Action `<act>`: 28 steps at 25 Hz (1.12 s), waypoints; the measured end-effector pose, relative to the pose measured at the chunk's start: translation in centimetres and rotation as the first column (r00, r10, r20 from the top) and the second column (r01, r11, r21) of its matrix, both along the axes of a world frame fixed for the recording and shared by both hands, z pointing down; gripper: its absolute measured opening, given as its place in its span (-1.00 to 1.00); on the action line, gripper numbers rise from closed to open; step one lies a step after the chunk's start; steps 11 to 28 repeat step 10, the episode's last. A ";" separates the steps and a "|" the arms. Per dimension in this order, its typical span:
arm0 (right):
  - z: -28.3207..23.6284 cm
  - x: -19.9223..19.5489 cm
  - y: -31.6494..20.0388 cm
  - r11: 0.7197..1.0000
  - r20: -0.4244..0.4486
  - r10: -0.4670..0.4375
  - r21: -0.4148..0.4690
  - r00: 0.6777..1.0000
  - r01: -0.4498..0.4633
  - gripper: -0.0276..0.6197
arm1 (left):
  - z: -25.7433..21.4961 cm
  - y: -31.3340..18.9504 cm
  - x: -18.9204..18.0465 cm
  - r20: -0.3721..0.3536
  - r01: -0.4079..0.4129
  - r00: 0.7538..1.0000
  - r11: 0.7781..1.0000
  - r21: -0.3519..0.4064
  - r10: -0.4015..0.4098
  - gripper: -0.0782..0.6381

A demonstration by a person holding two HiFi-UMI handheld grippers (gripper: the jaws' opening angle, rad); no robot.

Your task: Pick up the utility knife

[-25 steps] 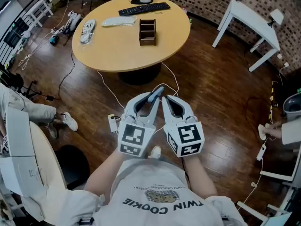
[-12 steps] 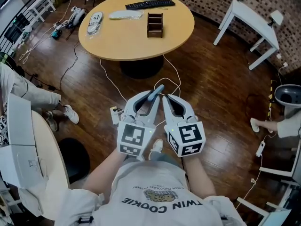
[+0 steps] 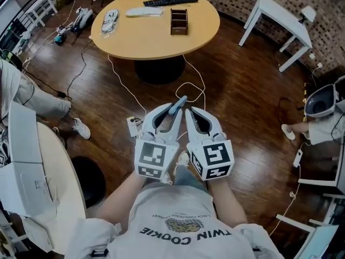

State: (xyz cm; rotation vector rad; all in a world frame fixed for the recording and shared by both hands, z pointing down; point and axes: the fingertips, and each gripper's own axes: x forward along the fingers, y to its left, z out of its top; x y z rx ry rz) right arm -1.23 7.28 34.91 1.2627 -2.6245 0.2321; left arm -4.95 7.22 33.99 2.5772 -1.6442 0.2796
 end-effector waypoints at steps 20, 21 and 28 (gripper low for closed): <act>2.3 -2.0 4.5 1.000 -0.012 0.025 0.004 1.000 -0.025 -0.91 | 2.0 4.4 -2.1 -0.010 -0.022 1.000 1.000 0.008 0.022 -0.57; 2.3 -2.0 4.5 1.000 -0.012 0.025 0.004 1.000 -0.025 -0.91 | 2.0 4.4 -2.1 -0.010 -0.022 1.000 1.000 0.008 0.022 -0.57; 2.3 -2.0 4.5 1.000 -0.012 0.025 0.004 1.000 -0.025 -0.91 | 2.0 4.4 -2.1 -0.010 -0.022 1.000 1.000 0.008 0.022 -0.57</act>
